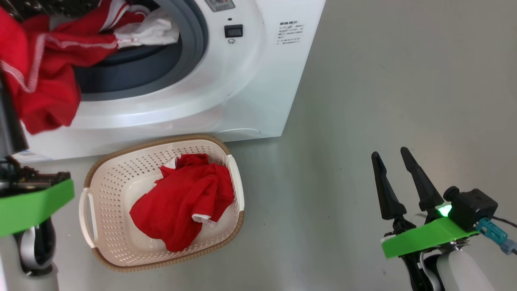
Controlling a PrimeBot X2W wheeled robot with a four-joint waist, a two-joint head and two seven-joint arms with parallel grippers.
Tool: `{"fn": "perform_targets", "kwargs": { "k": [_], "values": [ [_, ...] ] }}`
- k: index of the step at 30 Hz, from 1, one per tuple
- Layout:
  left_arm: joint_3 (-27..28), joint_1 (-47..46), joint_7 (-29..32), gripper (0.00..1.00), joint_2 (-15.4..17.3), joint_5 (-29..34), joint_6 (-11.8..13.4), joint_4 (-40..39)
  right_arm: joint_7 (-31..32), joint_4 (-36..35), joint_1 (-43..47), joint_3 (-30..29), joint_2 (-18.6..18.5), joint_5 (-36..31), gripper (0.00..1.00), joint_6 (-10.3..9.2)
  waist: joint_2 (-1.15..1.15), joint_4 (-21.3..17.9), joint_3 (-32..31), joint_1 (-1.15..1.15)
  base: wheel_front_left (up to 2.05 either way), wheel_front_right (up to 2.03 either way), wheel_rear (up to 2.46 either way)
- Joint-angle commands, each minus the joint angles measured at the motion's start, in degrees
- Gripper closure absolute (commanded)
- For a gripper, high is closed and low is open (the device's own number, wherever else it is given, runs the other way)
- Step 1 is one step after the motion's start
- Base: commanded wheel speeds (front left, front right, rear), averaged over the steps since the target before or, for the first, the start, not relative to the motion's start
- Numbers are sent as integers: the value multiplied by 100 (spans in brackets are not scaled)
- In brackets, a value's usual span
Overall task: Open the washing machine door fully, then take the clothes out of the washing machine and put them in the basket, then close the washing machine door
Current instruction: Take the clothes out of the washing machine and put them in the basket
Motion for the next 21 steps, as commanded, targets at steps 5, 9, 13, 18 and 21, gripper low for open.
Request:
{"fn": "perform_targets", "kwargs": {
  "k": [5, 9, 13, 18, 21],
  "values": [
    [197, 232, -22, 100, 72, -78, -30, -513, -36, -126, 125, 90, -8, -33, 0, 42, 0, 7, 6, 0, 0, 0, 0],
    [126, 347, -22, 100, 55, -109, -30, -245, -36, -108, 131, 118, -8, -35, 0, 42, 0, 0, 1, 0, 0, 0, 0],
    [51, 456, -22, 100, 25, -166, -30, 157, -36, -104, 128, 134, -8, -24, 0, 42, 0, -12, 20, 0, 0, 0, 0],
    [-106, 532, -22, 100, -33, -321, -30, 769, -36, -129, 108, 146, -8, -17, 0, 42, 0, -11, 126, 0, 0, 0, 0],
    [-177, 535, -22, 100, -51, -358, -30, 1176, -36, -144, 78, 180, -8, -13, 0, 42, 0, -20, 236, 0, 0, 0, 0]
  ]
}}
